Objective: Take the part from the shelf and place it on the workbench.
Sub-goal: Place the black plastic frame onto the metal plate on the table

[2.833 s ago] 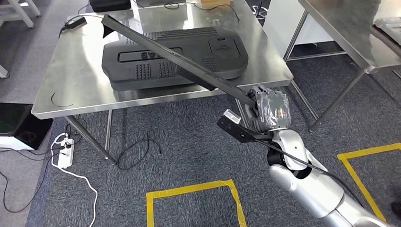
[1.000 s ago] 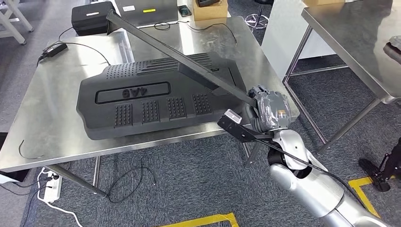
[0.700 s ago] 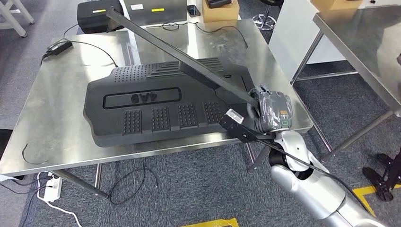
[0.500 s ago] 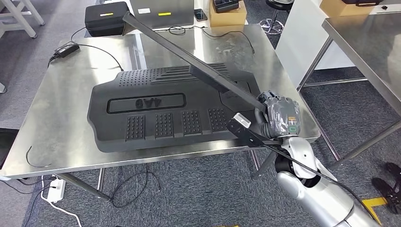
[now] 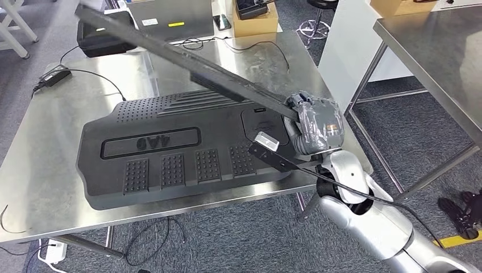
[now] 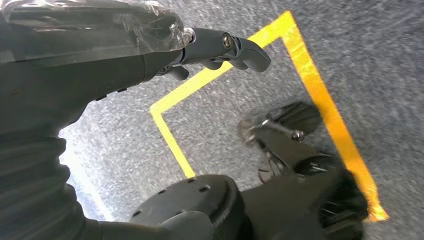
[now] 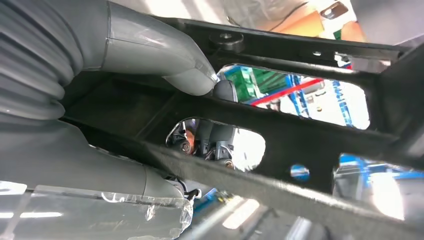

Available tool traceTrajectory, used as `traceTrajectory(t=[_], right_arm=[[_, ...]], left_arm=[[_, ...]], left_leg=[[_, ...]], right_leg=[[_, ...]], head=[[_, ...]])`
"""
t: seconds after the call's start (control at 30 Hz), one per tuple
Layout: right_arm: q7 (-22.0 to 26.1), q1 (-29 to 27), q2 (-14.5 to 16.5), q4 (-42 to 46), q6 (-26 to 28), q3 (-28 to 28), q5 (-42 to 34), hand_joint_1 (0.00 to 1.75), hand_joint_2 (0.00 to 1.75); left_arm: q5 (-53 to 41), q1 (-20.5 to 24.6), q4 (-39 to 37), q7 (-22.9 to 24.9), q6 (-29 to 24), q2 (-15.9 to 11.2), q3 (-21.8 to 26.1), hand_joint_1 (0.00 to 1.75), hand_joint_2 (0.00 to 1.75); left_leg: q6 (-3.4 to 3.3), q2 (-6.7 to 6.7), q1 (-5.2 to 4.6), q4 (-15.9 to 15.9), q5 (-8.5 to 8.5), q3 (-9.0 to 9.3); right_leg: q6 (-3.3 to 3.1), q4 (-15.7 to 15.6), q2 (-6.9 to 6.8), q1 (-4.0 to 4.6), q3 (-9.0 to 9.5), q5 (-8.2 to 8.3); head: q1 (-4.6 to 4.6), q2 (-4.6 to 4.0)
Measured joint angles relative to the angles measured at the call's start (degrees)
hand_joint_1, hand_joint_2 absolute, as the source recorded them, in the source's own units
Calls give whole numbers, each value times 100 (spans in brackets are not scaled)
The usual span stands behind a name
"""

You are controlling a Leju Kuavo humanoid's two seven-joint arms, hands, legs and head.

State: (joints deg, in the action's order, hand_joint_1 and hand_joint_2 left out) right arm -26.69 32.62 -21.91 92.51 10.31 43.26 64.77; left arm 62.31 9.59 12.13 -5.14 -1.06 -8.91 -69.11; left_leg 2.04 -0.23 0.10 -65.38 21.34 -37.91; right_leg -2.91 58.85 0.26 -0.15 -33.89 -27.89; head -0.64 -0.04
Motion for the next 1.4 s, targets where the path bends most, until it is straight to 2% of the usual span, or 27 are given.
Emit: traceTrajectory(t=[0.07, 0.13, 0.23, 0.5, 0.73, 0.9, 1.03, 1.4], right_arm=[[55, 83, 19, -1, -177, 110, 69, 175, 175], [110, 142, 52, -1, -320, 237, 193, 175, 175], [172, 269, 114, -1, -464, 442, 494, 175, 175], [304, 648, 273, -15, -850, 940, 989, 175, 175], [502, 1038, 499, -321, -1285, 1421, 927, 175, 175], [399, 1402, 790, -981, -1205, 1667, 559, 175, 175], [351, 1770, 1044, -1684, -890, 1803, 265, 175, 175], [147, 2468, 1577, -3371, -534, 1921, -249, 175, 175]], left_arm=[[-18, 9, 0, 3, -3, -5, 0, 0, 175], [-33, 15, 0, 6, 2, -8, 0, 0, 175], [-45, 17, 0, 5, 21, -7, 0, 0, 175], [-52, 21, 1, -109, 46, -7, 0, 0, 175], [-111, 49, 0, -243, 219, -7, 0, 0, 175], [-158, 132, 0, -243, 242, -7, 0, 0, 175], [-173, 190, 0, -243, 265, -7, 0, 0, 175], [-226, 212, 0, -218, 309, -16, 0, 0, 175]], left_leg=[[-75, 2, -39, 556, -275, 134], [-76, -3, -46, 671, -293, 173], [-45, -33, -43, 673, -336, 191], [-92, -42, -48, 671, -312, 190], [-108, -41, -47, 670, -315, 191], [-111, -39, -37, 670, -321, 192], [-107, -39, -27, 670, -325, 193], [-104, -40, -12, 671, -327, 194]], right_leg=[[27, 3, 4, 10, 26, -42], [36, 25, 7, 33, 9, -87], [10, 26, 1, 36, 10, -106], [65, -50, -3, 32, 51, -103], [88, -58, -7, 31, 56, -96], [92, -57, -9, 32, 58, -94], [91, -53, -10, 35, 58, -93], [90, -52, -10, 43, 57, -93]], head=[[-12, 1], [-3, 0], [51, 0], [147, 1], [185, 0], [183, 0], [184, 1], [202, 0]])
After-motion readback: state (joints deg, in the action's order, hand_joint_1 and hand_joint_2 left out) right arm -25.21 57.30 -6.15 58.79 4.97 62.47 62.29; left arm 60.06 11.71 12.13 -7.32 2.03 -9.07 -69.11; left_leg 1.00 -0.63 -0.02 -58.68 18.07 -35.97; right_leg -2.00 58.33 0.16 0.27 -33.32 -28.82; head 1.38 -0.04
